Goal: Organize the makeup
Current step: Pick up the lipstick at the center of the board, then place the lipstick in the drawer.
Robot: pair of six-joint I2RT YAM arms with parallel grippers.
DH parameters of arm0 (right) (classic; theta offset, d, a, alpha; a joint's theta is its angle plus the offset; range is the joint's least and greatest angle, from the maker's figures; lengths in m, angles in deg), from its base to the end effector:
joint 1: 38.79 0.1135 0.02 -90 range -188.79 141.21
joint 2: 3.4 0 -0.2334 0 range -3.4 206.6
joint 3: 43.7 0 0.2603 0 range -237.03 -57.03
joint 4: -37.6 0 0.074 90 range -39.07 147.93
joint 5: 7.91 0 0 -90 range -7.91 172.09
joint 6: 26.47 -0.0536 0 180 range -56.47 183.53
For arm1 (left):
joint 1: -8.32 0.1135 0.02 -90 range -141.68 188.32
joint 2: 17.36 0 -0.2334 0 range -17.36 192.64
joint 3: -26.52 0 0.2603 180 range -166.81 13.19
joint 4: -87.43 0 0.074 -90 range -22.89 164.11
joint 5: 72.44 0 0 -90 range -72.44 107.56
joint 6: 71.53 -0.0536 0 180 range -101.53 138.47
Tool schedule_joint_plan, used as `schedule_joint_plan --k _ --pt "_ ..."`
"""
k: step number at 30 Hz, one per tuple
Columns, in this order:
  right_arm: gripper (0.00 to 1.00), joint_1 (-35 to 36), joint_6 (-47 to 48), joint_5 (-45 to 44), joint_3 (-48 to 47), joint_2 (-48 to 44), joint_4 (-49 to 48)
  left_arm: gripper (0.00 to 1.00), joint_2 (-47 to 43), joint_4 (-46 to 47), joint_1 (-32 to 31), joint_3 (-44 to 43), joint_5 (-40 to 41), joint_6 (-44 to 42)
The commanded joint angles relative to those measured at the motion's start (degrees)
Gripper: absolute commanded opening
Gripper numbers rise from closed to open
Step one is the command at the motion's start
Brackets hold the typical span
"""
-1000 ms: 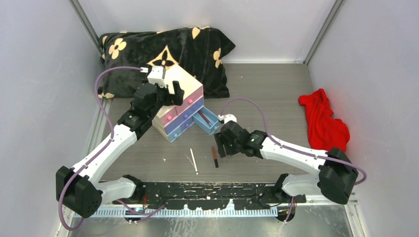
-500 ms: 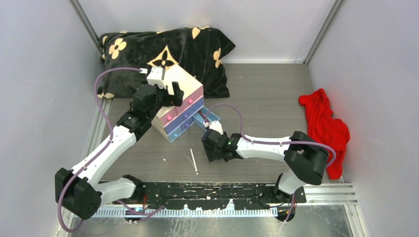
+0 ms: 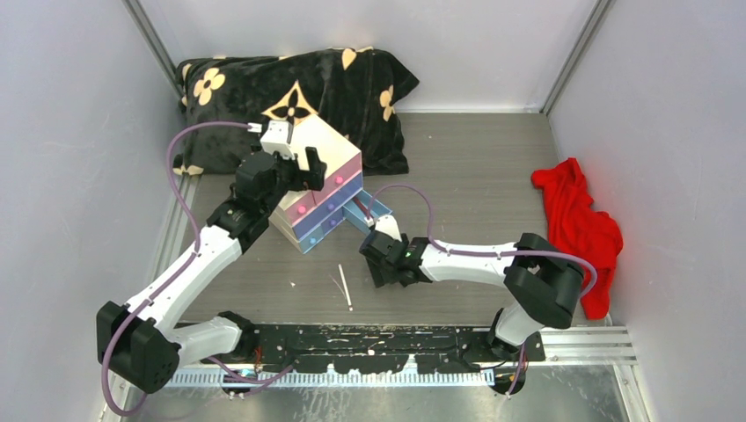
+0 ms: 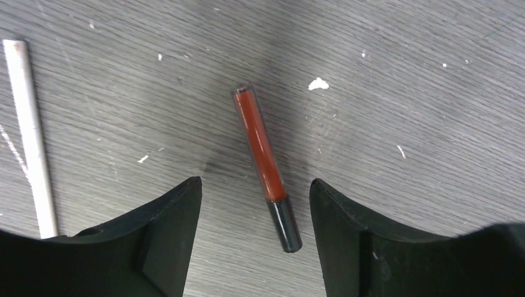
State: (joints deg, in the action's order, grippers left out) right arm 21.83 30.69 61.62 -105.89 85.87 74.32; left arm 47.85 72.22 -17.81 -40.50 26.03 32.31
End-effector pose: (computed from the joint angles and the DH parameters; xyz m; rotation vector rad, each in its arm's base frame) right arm 0.1653 0.2554 0.1169 -0.5124 2.5221 0.1175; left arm 0.2781 -0.1276 0.3042 0.0887 1.8148 -0.3634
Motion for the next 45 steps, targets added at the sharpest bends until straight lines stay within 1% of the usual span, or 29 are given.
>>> schedule_joint_plan --k 1,4,5,6,7,8,9,10,11,14,17,19,23,26,28,30,31,33,36,40,45 --pt "0.69 -0.5 2.5 -2.2 -1.5 1.1 1.7 0.99 0.3 -9.6 0.4 3.0 0.2 1.0" --pt "0.68 -0.8 5.1 0.1 -0.9 1.0 1.7 1.0 0.0 -9.6 0.5 3.3 0.4 0.7" --pt "0.66 -0.9 5.8 0.5 -0.7 0.5 1.8 1.0 0.0 -9.6 0.5 3.4 0.5 0.6" --pt "0.58 -1.0 6.5 0.7 -0.4 -0.2 1.8 1.0 -0.1 -9.5 0.4 3.5 0.5 0.6" --pt "0.43 -1.2 6.9 1.0 0.0 -1.0 1.6 0.99 -0.2 -9.5 0.4 3.5 0.7 0.5" --pt "0.3 -1.4 7.0 1.2 0.3 -1.8 1.6 0.99 -0.2 -9.5 0.5 3.6 0.7 0.6" --pt "0.21 -1.6 7.0 1.2 0.7 -2.6 1.5 0.99 -0.2 -9.3 0.5 3.6 0.7 0.6" --pt "0.17 -1.8 7.0 1.2 0.9 -3.3 1.4 0.99 -0.2 -9.2 0.5 3.6 0.6 0.6" --pt "0.17 -1.9 7.1 0.9 1.1 -3.7 1.5 1.0 -0.1 -9.0 0.5 3.7 0.6 0.6" --pt "0.02 -2.1 7.0 0.6 1.3 -4.2 2.3 0.99 0.4 -8.9 0.6 3.5 0.3 0.8" --pt "0.01 -2.1 7.1 0.7 1.0 -5.5 3.8 0.99 0.7 -9.1 0.5 3.3 0.5 0.7" --pt "0.01 -2.1 7.5 0.5 -1.2 -7.0 6.5 0.99 0.7 -9.0 0.6 3.3 0.7 0.6" --pt "0.01 -2.1 11.4 0.9 -10.7 -9.1 13.8 0.99 1.0 -8.9 0.7 3.0 0.3 0.9" --pt "0.01 -3.8 14.8 1.6 -18.5 -7.6 16.9 0.99 0.8 -8.5 0.7 3.0 -0.1 1.3" --pt "0.01 -7.0 17.3 6.6 -21.9 -6.0 16.6 0.99 0.7 -8.4 0.7 3.1 -0.2 1.5" --pt "0.01 -13.0 18.9 14.3 -24.7 -3.7 16.4 0.99 0.4 -8.6 0.7 3.0 -0.4 1.6" --pt "0.01 -14.4 19.8 16.7 -26.2 -2.3 16.6 0.99 0.3 -8.6 0.7 3.1 -0.5 1.7" --pt "0.01 -17.5 21.3 18.6 -29.4 0.9 17.7 0.99 -0.2 -8.4 0.7 3.5 -0.9 2.0" --pt "0.01 -19.3 23.5 20.6 -34.7 6.3 20.2 0.99 -0.4 -8.3 0.7 3.7 -1.0 2.1" --pt "0.01 -20.4 24.2 28.2 -39.4 13.3 21.6 1.0 -0.3 -8.2 0.7 3.5 -0.9 2.0" --pt "0.01 -21.0 23.7 31.1 -41.0 15.2 20.9 1.0 -0.5 -8.5 0.7 3.3 -0.5 1.5"
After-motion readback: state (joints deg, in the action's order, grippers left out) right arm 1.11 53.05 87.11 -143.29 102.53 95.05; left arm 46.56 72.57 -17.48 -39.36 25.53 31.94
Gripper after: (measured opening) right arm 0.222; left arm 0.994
